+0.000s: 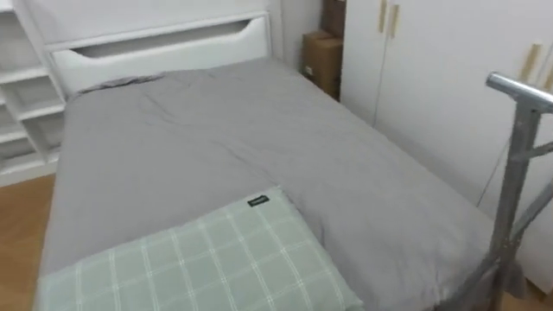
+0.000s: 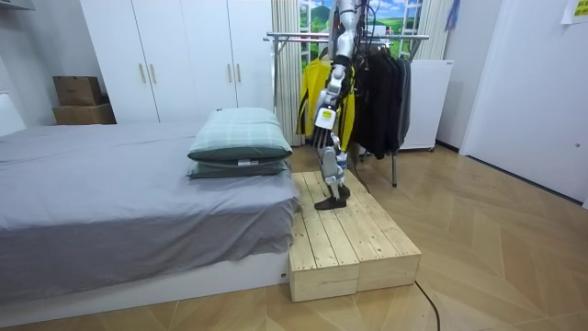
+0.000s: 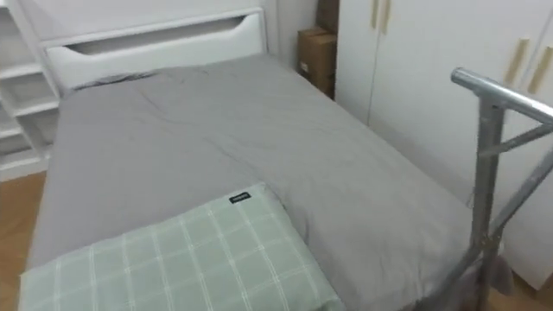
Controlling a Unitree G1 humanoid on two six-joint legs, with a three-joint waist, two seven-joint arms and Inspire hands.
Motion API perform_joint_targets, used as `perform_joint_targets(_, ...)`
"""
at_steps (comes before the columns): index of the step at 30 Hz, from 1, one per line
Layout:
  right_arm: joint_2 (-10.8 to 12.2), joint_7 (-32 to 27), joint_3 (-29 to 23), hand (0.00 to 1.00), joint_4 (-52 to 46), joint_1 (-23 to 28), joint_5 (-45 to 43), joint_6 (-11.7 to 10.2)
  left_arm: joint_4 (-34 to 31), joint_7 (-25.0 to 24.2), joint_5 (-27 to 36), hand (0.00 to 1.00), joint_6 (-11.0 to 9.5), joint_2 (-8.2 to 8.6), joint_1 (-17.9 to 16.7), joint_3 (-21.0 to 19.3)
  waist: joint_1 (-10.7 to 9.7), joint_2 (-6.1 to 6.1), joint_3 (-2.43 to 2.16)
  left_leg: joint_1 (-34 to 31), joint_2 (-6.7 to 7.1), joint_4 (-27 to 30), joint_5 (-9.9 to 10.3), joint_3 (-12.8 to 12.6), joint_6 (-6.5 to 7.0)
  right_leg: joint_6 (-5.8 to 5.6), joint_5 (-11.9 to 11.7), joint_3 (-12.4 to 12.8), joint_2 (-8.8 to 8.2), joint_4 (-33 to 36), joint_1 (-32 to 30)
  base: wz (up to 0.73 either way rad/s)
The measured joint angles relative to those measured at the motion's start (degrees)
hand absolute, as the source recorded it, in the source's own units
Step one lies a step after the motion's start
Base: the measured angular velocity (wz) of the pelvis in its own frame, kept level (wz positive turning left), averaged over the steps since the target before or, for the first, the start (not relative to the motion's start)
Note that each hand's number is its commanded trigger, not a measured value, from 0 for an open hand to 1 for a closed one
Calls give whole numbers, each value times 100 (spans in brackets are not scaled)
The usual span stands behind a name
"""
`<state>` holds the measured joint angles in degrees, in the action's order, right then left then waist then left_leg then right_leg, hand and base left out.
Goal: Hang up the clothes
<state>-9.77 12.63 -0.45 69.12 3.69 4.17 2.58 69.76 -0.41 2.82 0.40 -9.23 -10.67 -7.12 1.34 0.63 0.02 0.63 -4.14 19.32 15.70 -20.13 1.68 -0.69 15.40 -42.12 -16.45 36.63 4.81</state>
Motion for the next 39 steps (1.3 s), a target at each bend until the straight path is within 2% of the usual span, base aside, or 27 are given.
perform_joint_targets(1,19,-10,-54,0,0,10,2,-4,-6,3,-4,0,-4,-4,57,1,-15,-12,-4,33,11,28,0,182,28,12,-6,315,70,22,-97,128)
perform_joint_targets(2,64,-20,-111,0,-9,12,7,-21,-9,27,-2,0,-29,-11,58,-9,-22,-79,-35,36,-3,38,-11,494,44,-59,100,1109,361,-161,-237,128)
perform_joint_targets(3,83,-3,-108,0,-40,9,11,-24,-4,44,-2,0,-45,-41,55,0,-30,-62,-27,32,-20,-13,-50,748,51,-85,172,1761,640,-493,-394,128)
perform_joint_targets(4,99,-4,-106,0,-56,11,21,-26,-6,60,-1,0,-44,-57,54,11,-36,-40,-13,8,-16,-32,-64,892,50,-89,159,2027,755,-728,-435,136)
perform_joint_targets(5,134,-39,-105,0,-55,6,58,-28,-15,123,-1,0,-38,-76,52,41,-71,-8,-3,-2,5,-35,-73,1194,49,-99,42,2475,916,-1320,-474,137)
perform_joint_targets(6,173,-119,-105,0,-53,-6,58,-29,-16,159,-2,0,-18,-79,45,54,-82,23,0,-1,56,-36,-74,1460,33,-157,-294,2837,1036,-1922,-454,131)
perform_joint_targets(7,195,-144,-105,0,-53,4,58,-34,-19,173,-4,0,-6,-85,42,51,-88,58,6,-3,104,-37,-70,1578,18,-179,-527,3035,1060,-2173,-453,127)
perform_joint_targets(8,237,-194,-111,0,-56,13,49,-63,-38,266,-8,0,41,-85,46,49,-126,111,2,-10,194,-10,-48,1815,-19,-290,-918,3358,1125,-2332,-441,96)
perform_joint_targets(9,234,-233,-148,0,-47,23,46,-76,-52,328,-3,0,55,-46,22,48,-54,81,-23,-12,185,-8,-11,1946,-85,-277,-917,3352,1215,-2436,-301,80)
perform_joint_targets(10,235,-245,-138,0,-42,17,35,-76,-48,350,-4,0,64,-49,20,46,-36,36,-23,-13,173,-8,0,1997,-112,-278,-892,3331,1246,-2514,-241,37)
perform_joint_targets(11,233,-246,-136,0,-43,-35,-5,-78,-48,401,1,0,76,-50,25,47,-25,14,10,-15,145,-31,-13,2096,-171,-262,-878,3246,1291,-2603,-181,26)
perform_joint_targets(13,207,-245,-79,0,-45,-66,-1,-108,-48,448,23,0,70,-46,42,50,-16,-2,-7,-4,110,-135,-52,2150,-233,-191,-815,3189,1321,-2605,-177,21)
perform_joint_targets(16,198,-247,22,0,-30,-45,-3,-128,-34,448,50,0,68,-40,32,48,16,-13,14,58,65,-274,-94,2191,-301,-122,-718,3163,1370,-2599,-172,4)
perform_joint_targets(19,195,-262,145,0,-38,-25,-9,-128,-56,444,28,0,74,-15,-11,48,-2,8,44,48,42,-274,-77,2241,-333,-125,-598,2989,1377,-2609,-97,23)
perform_joint_targets(22,196,-267,142,0,-56,-27,-64,-134,-218,390,-46,0,103,-12,-7,36,-44,91,32,-45,70,-264,-71,2423,-346,-134,-535,2748,1357,-2635,-55,38)
perform_joint_targets(24,198,-274,143,0,-60,-2,-35,-134,-301,359,-75,0,104,-19,-37,40,-116,128,20,-129,76,-191,-71,2392,-346,-134,-532,2569,1349,-2719,40,51)
perform_joint_targets(26,198,-294,127,0,-61,37,-10,-144,-361,356,-139,0,102,-63,-50,55,-128,171,30,-138,80,-168,-71,2319,-345,-135,-512,2459,1329,-2720,99,41)
perform_joint_targets(29,198,-319,96,0,-57,20,1,-186,-473,365,-273,0,102,-35,-133,57,-127,170,28,-140,115,-181,-70,2331,-345,-166,-472,2407,1295,-2716,121,15)
perform_joint_targets(33,196,-210,78,0,-2,32,243,-188,-473,389,-339,0,105,-10,-119,121,-259,138,29,-72,160,-237,-74,2392,-340,-189,-446,2341,1255,-2704,194,10)
perform_joint_targets(39,194,53,95,0,57,154,777,-209,-443,374,-357,0,105,-30,-45,300,-300,84,28,68,168,-393,-96,2302,-326,-189,-446,2544,1258,-2722,206,-10)
